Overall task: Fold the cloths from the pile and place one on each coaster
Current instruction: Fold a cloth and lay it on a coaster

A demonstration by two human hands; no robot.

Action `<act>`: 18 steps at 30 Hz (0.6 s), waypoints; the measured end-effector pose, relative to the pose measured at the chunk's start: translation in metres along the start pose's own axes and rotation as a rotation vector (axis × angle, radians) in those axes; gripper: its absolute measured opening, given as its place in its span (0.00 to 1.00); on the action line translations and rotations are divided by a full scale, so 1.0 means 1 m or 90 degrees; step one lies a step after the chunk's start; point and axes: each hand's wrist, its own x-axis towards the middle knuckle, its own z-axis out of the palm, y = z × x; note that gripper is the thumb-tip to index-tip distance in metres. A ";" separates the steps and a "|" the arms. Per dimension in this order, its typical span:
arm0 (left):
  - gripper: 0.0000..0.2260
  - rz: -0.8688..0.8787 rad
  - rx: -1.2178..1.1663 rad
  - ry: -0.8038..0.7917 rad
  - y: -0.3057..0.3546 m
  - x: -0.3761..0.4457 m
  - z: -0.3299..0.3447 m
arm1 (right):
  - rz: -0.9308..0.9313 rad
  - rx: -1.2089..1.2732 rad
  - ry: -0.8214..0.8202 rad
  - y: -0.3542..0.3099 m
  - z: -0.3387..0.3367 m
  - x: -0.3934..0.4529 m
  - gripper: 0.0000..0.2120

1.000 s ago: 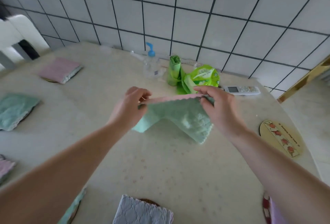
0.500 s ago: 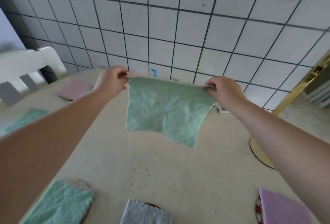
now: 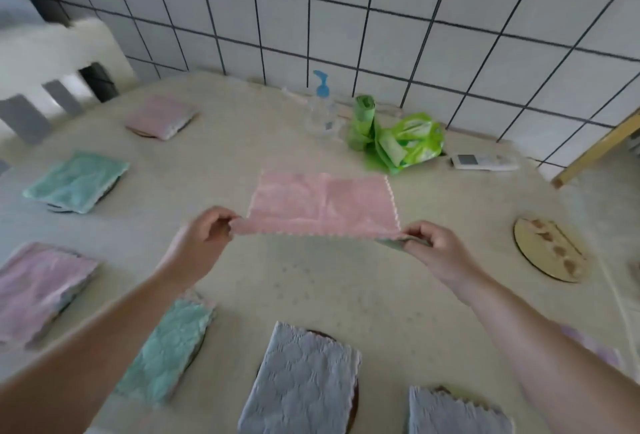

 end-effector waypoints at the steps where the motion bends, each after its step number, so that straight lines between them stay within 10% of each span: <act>1: 0.16 -0.028 0.020 -0.014 -0.016 -0.011 0.008 | 0.034 0.000 -0.013 0.014 0.008 -0.006 0.05; 18: 0.05 -0.185 0.142 -0.056 -0.052 -0.013 0.052 | 0.197 -0.055 0.059 0.077 0.039 0.019 0.06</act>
